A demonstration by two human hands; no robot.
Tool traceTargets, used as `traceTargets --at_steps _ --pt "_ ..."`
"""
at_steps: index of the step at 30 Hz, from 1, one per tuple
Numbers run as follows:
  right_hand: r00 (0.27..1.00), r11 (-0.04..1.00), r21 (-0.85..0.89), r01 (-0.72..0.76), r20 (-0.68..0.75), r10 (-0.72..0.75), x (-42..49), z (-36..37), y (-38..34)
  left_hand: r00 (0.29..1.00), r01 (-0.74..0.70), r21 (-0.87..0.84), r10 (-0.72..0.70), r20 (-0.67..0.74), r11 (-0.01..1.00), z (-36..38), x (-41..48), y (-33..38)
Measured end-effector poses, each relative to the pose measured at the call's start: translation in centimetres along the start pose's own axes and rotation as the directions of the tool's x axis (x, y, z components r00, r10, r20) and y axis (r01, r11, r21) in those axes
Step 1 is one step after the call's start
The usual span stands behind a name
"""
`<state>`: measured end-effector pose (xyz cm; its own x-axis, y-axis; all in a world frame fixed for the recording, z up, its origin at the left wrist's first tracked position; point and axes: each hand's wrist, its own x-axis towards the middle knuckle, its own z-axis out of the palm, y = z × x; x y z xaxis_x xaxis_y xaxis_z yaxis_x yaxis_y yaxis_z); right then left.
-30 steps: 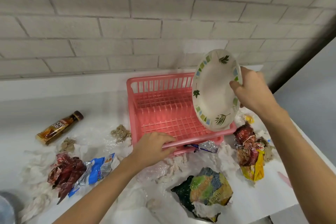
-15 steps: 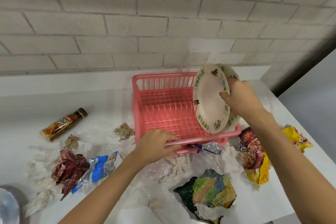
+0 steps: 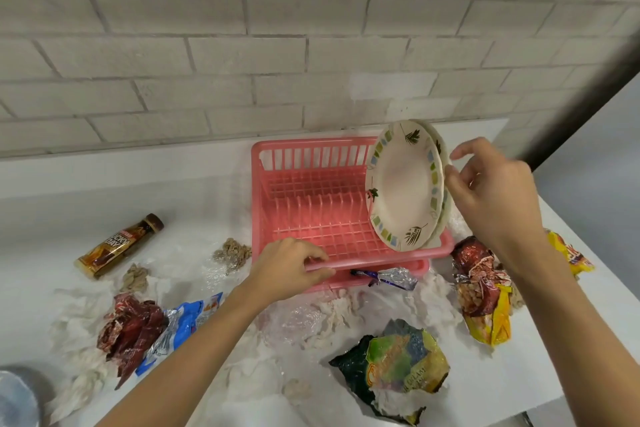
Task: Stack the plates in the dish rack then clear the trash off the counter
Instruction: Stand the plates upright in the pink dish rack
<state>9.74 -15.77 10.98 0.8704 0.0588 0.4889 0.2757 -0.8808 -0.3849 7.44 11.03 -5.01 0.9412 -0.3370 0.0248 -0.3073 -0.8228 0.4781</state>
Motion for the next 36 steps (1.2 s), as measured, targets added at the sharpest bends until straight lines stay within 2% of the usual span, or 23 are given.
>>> traceTargets --at_steps 1,3,5,6,8,13,17,20,24,27,29,31,36 --pt "0.999 0.997 0.079 0.022 0.039 -0.025 -0.8 -0.2 -0.1 1.0 0.0 0.006 0.0 0.0 1.0 0.1 0.0 -0.1" --pt "0.96 0.984 0.173 -0.029 0.281 -0.021 -2.8 0.6 0.0 1.0 0.005 0.012 -0.005 0.003 1.0 0.1 0.1 -0.1" --pt "0.806 0.997 0.063 -0.048 0.592 0.001 -5.4 3.0 0.5 1.0 0.006 0.006 -0.006 0.0 1.0 0.2 0.3 0.0" --pt "0.727 1.0 -0.026 0.0 0.686 0.018 -6.8 4.6 1.1 1.0 0.008 0.002 -0.008 0.0 1.0 0.1 0.4 0.2" --pt "0.651 0.988 -0.148 0.041 0.754 0.086 -9.3 8.0 2.1 1.0 0.006 -0.002 -0.006 0.003 1.0 0.0 0.8 0.5" --pt "0.695 0.966 -0.259 0.018 0.698 0.175 -11.9 12.6 4.5 1.0 0.009 -0.032 -0.009 0.017 0.999 -0.1 1.1 0.8" --pt "0.734 0.961 -0.273 0.054 0.663 0.147 -11.5 12.6 4.8 0.999 0.023 -0.041 -0.022 0.04 0.999 -0.3 1.2 0.9" --pt "0.67 0.973 -0.223 0.065 0.732 0.123 -10.9 11.9 4.6 0.998 0.041 -0.028 -0.039 0.051 0.999 -0.3 1.1 1.0" --pt "0.678 0.98 -0.192 0.047 0.727 0.11 -9.8 10.5 3.6 0.999 -0.033 -0.029 0.032 -0.017 0.999 -0.5 0.1 2.1" --pt "0.684 0.992 -0.112 0.064 0.729 0.038 -9.7 10.1 1.9 0.982 -0.1 -0.134 0.076 -0.171 0.986 -1.2 -1.9 3.3" --pt "0.685 0.994 -0.012 0.109 0.725 -0.066 -10.0 10.2 -0.6 0.946 -0.102 -0.241 0.019 -0.324 0.965 -1.8 -4.3 3.2" --pt "0.667 0.986 0.089 0.144 0.727 -0.163 -10.9 10.4 -3.6 0.902 -0.06 -0.35 -0.099 -0.42 0.935 -2.1 -7.3 2.6" --pt "0.543 0.913 0.312 0.261 0.735 -0.406 -14.0 13.3 -11.4 0.814 0.232 -0.542 -0.467 -0.346 0.807 -1.6 -16.8 -0.6"
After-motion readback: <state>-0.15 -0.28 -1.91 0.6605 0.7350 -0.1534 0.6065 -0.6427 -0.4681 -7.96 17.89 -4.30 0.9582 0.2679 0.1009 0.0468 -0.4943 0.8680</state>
